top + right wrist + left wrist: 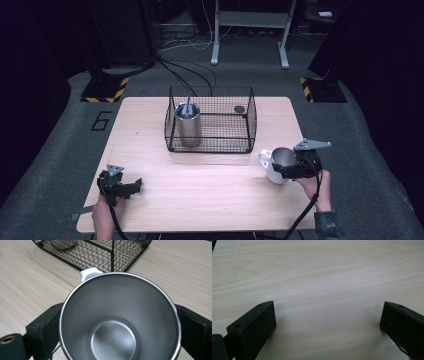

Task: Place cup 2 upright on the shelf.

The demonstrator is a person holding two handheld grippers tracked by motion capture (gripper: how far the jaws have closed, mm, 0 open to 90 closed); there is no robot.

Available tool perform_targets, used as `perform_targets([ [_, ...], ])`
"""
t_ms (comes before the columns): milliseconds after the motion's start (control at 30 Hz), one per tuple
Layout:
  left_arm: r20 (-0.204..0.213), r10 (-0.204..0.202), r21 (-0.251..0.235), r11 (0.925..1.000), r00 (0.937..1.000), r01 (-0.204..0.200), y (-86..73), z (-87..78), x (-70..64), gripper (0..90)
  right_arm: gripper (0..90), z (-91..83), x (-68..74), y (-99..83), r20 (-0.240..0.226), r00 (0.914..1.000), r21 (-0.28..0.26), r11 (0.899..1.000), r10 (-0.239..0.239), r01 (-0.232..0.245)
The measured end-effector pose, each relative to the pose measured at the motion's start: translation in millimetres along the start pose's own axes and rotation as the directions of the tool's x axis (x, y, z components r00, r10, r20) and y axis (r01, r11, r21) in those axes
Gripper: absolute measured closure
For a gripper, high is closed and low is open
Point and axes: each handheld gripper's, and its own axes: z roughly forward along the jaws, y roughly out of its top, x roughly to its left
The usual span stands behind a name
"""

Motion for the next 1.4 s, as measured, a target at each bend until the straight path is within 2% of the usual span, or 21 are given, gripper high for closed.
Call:
perform_targets([
  [300,0.0,0.0,-0.001,1.0,1.0,0.0,0.0,0.1,0.0,0.5,5.9,8.9,16.9,8.9,-0.04,0.9984,-0.009,0.999,-0.04,0.04],
  [433,0.0,0.0,0.0,1.0,1.0,0.0,0.0,0.0,0.0,0.5,5.8,14.5,22.5,13.1,-0.063,0.9969,0.012,0.999,-0.048,0.049],
  [600,0.0,0.0,0.0,1.0,1.0,0.0,0.0,0.0,0.0,0.5,5.9,19.8,28.4,18.3,-0.076,0.9956,0.004,0.998,-0.055,0.055],
  [700,-0.001,0.0,-0.004,1.0,1.0,0.0,-0.1,0.2,-0.1,0.5,5.8,22.9,33.5,22.9,-0.086,0.9934,0.004,0.997,-0.076,0.077],
  [1033,0.0,0.0,0.0,1.0,1.0,0.0,0.0,0.0,0.0,0.5,5.8,30.4,49.0,37.9,-0.127,0.9862,-0.009,0.994,-0.106,0.106],
  [1400,0.0,0.0,-0.001,1.0,1.0,0.0,0.0,0.1,0.0,0.5,5.8,37.1,61.0,51.7,-0.14,0.9807,-0.021,0.991,-0.137,0.135],
])
